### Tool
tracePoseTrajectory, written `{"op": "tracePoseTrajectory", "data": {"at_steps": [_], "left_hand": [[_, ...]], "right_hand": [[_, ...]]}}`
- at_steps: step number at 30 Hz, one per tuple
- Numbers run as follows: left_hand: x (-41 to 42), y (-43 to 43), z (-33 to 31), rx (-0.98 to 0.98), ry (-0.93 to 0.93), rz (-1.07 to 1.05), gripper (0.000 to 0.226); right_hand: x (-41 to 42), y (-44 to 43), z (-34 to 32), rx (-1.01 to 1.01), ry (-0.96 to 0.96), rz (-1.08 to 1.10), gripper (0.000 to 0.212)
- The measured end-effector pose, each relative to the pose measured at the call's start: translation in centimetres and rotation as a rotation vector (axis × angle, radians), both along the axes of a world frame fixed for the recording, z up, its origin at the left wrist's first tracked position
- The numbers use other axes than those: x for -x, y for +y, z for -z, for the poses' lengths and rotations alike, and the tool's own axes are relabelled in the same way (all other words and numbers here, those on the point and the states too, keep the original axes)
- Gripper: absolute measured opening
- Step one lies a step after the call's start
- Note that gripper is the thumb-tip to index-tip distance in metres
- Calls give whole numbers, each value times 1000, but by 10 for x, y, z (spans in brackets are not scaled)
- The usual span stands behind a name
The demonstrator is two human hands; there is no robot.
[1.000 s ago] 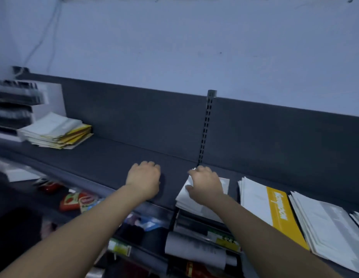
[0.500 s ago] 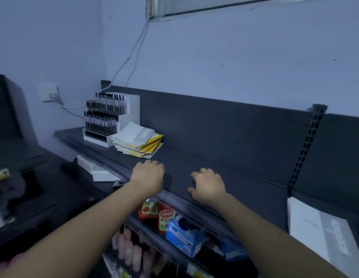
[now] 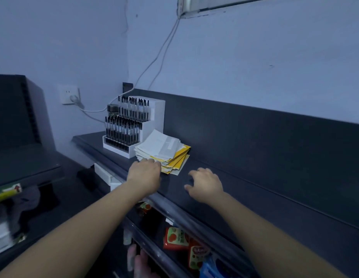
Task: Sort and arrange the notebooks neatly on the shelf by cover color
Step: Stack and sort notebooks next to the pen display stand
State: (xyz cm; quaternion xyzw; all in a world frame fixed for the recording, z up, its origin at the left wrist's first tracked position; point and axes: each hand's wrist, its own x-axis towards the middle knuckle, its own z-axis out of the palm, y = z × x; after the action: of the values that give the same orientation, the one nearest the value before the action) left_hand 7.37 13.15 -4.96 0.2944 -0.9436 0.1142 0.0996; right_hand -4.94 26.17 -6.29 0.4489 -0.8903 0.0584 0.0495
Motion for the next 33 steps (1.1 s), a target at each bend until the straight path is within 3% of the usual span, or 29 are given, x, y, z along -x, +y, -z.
{"op": "tracePoseTrajectory", "data": {"at_steps": [9,20,29,33], "left_hand": [[58,-90,-9,-3,42,-45,34],[116,-164,7,-147,48,-152,50],[137,-194,10,-381,253,-199,58],[135,-201,6,-342,301,-212,57]], "right_hand": [[61,-98,-5,115,-102,-19,33],[110,-171,8,116,-262,18,55],[115,-205,10,231,-346,72,60],[116,-213,10,315,-439,84,57]]}}
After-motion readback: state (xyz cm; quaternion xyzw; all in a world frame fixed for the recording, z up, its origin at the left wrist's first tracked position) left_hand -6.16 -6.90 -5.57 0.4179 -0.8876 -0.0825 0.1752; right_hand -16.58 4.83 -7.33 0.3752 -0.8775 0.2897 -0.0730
